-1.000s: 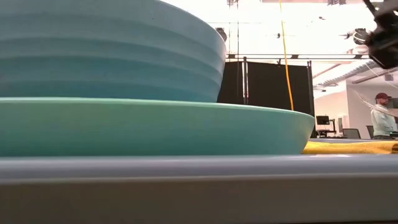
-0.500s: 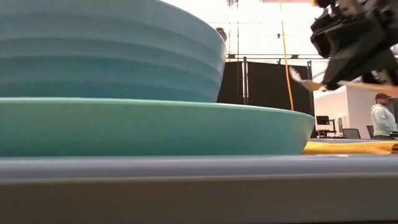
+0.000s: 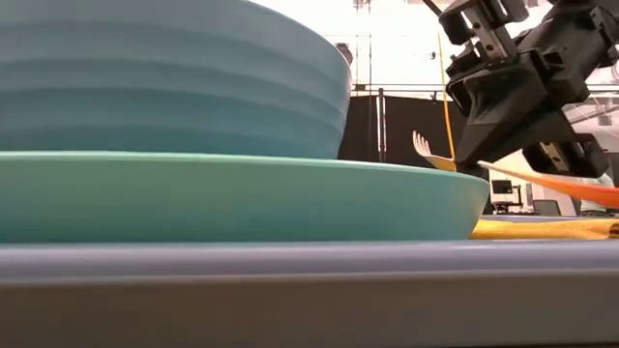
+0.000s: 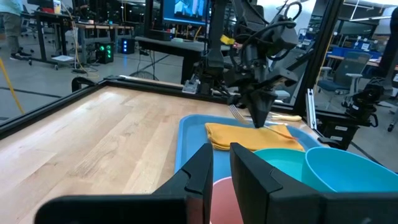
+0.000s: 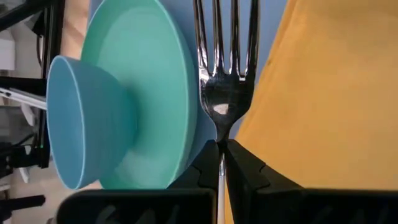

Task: Set up tray
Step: Put the orange fork on top of the yellow napkin to the right of the green plate, then put the orange spoon on top of the yellow napkin to the right of the orange fork

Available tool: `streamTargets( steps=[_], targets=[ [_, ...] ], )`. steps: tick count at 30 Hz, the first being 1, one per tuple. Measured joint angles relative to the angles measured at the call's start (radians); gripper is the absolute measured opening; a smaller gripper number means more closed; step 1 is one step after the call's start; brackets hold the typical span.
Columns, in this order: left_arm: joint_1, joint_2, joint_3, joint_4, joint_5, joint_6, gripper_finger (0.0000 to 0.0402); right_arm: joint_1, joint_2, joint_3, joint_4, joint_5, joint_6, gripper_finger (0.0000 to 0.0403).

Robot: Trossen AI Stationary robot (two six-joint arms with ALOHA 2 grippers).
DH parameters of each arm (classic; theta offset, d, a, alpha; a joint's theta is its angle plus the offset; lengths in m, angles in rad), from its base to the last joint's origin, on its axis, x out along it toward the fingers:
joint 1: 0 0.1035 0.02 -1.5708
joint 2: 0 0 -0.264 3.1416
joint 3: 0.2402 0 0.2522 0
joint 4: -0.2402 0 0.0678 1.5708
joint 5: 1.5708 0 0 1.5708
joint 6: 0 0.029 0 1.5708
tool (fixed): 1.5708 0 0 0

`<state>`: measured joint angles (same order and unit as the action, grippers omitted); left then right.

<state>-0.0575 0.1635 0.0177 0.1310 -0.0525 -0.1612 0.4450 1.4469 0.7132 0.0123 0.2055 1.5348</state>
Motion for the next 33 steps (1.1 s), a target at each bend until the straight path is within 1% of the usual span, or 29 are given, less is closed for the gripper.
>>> streamTargets(
  steps=[6,8,17,20,25,29,33],
  targets=[
    [0.000,0.000,0.000,-0.001,0.000,0.000,0.0058,-0.006,0.027,0.000,0.011,0.009,-0.003,0.0000],
    [0.000,0.000,0.000,0.000,0.000,0.000,0.0058,-0.006,0.029,0.000,-0.008,0.028,-0.002,0.0000],
    [0.000,0.000,0.000,0.000,0.000,0.000,0.0058,-0.016,0.030,0.000,-0.059,0.035,-0.003,0.0000],
    [0.000,0.000,0.000,0.000,0.000,0.000,0.0058,-0.016,0.037,0.000,-0.065,0.058,-0.004,0.0001],
    [0.000,0.000,0.000,0.000,0.000,0.000,0.0058,-0.018,0.037,0.000,-0.102,0.060,-0.005,0.0029],
    [0.000,0.000,0.000,0.000,0.000,0.000,0.0058,-0.018,0.037,-0.001,-0.096,0.062,-0.006,0.0056],
    [0.000,0.000,0.000,0.000,0.000,0.000,0.0058,-0.018,0.037,-0.001,-0.092,0.068,-0.007,0.0074]
  ],
)
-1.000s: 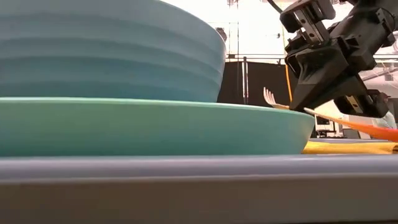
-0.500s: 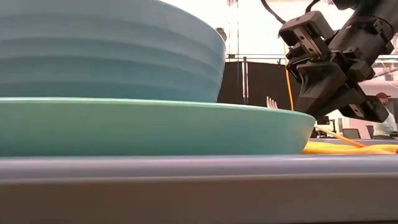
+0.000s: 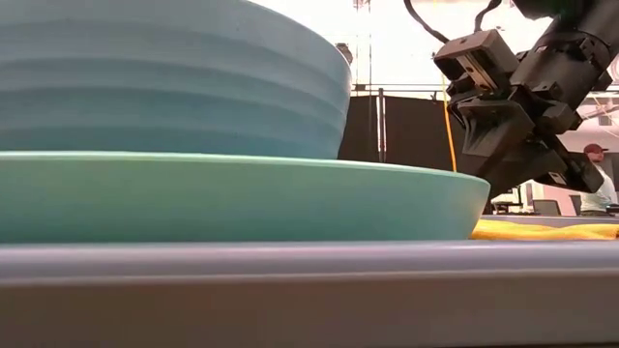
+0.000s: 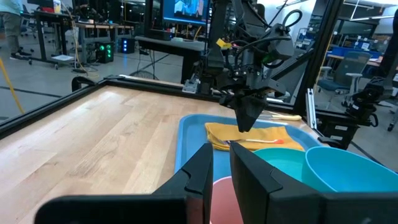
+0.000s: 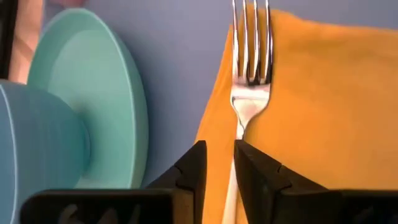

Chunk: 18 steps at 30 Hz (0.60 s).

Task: Set up tray
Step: Put the orange spoon on top of the yellow napkin to the right of the orange fork

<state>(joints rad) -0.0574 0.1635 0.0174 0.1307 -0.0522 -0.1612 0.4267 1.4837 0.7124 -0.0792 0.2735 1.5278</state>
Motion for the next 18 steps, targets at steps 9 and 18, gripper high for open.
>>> streamTargets(
  steps=[9,18],
  targets=[
    [0.000,0.000,0.000,0.000,0.000,0.000,0.0058,0.032,-0.048,0.000,0.106,0.013,-0.055,0.0087],
    [0.000,0.000,0.000,0.000,0.000,0.000,0.0058,0.261,-0.160,0.001,0.031,0.005,0.283,0.0051]
  ],
)
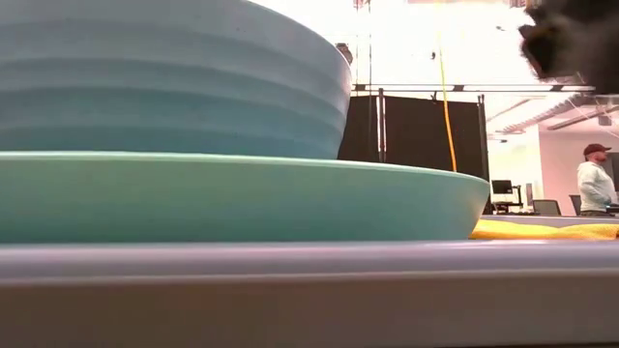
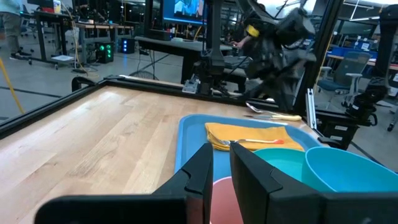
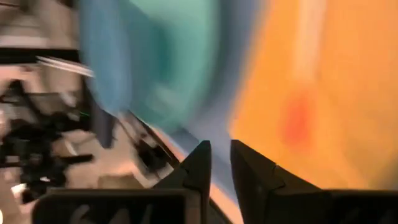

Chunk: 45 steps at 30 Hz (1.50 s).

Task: Set up tray
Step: Put the orange spoon on top of the yellow napkin to the right of the orange fork

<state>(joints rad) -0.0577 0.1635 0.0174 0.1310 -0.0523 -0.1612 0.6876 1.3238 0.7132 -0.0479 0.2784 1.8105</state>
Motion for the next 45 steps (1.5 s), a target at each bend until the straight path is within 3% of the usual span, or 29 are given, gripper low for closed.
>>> streamTargets(
  steps=[6,10,17,24,29,42,45],
  targets=[
    [0.000,0.000,0.000,0.000,0.000,0.000,0.0058,0.142,-0.001,0.000,-0.165,-0.179,0.311,0.0007],
    [0.000,0.000,0.000,0.000,0.000,0.000,0.0058,0.197,-0.002,0.000,-0.226,-0.232,0.413,0.0003],
    [0.000,0.000,0.000,0.000,0.000,0.000,0.0058,0.246,-0.001,0.116,-0.504,-0.482,0.500,0.0001],
    [0.000,0.000,0.000,0.000,0.000,0.000,0.0058,0.246,0.028,0.288,-0.906,-0.406,0.502,0.0000],
    [0.000,0.000,0.000,0.000,0.000,0.000,0.0058,0.257,0.070,0.290,-0.993,-0.490,0.504,0.0000],
    [0.000,0.000,0.000,0.000,0.000,0.000,0.0058,0.264,0.157,0.290,-0.868,-0.489,0.502,0.0000],
    [0.000,0.000,0.000,0.000,0.000,0.000,0.0058,0.270,0.180,0.290,-0.889,-0.446,0.481,0.0000]
  ],
)
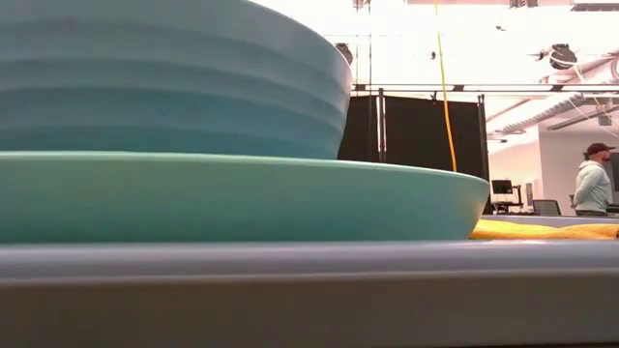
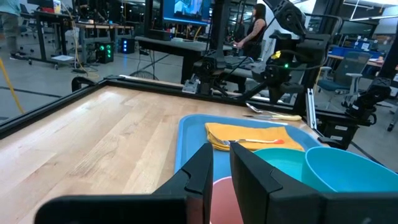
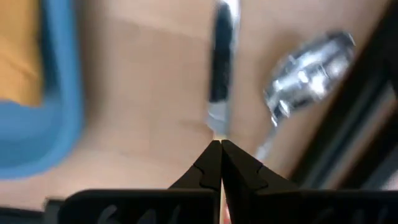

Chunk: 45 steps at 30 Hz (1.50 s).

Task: Set up tray
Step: Put the orange spoon on top of the yellow napkin to the right of the orange fork

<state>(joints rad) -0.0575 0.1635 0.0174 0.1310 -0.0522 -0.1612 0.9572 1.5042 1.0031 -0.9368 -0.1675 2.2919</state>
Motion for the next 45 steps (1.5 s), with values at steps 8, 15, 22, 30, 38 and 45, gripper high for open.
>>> streamTargets(
  steps=[8,15,22,30,38,45],
  targets=[
    [0.000,0.000,0.000,0.000,0.000,0.000,0.0058,0.010,-0.010,0.000,0.005,0.139,-0.027,0.0000],
    [0.000,0.000,0.000,0.000,0.000,0.000,0.0058,0.023,0.021,0.000,0.097,0.114,-0.063,0.0012],
    [0.000,0.000,0.000,0.000,0.000,0.000,0.0058,0.034,0.063,-0.006,0.104,0.006,-0.067,0.0054],
    [0.000,0.000,0.000,0.000,0.000,0.000,0.0058,0.040,0.068,-0.075,0.206,-0.044,-0.044,0.0095],
    [0.000,0.000,0.000,0.000,0.000,0.000,0.0058,0.052,0.068,-0.096,0.226,-0.043,-0.046,0.0090],
    [0.000,0.000,0.000,0.000,0.000,0.000,0.0058,0.058,0.067,-0.107,0.236,-0.059,-0.053,0.0086]
  ],
)
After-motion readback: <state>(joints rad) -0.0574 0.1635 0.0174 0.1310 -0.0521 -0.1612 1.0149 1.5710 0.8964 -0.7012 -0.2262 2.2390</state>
